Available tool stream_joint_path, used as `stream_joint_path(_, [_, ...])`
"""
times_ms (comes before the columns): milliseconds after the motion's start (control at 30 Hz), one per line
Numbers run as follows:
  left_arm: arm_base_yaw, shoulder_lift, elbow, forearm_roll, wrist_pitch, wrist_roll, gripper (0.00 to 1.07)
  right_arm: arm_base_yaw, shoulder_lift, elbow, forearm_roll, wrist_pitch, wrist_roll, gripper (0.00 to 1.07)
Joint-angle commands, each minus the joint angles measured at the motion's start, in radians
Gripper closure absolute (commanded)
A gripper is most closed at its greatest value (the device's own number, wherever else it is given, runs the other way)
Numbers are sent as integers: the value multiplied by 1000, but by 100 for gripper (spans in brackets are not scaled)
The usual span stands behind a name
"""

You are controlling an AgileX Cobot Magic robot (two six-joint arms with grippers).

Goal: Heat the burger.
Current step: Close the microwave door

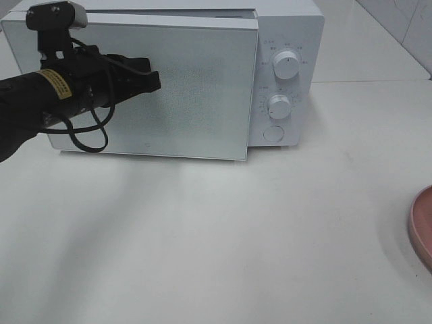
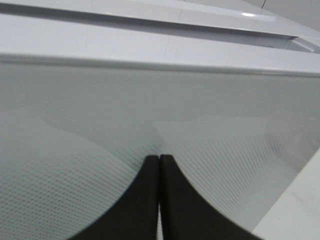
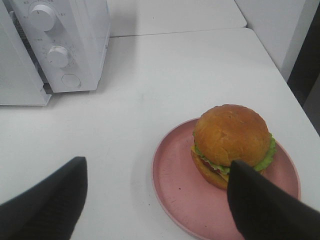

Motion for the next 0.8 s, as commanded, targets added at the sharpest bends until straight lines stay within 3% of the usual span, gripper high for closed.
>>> stream_joint_path(33, [-16,15,-38,-17,26,7,107,-5,-25,1,3,-10,-16,34])
stream_joint_path(800, [-73,189,-323,-79,84,10,107,-5,-25,1,4,-10,-16,34])
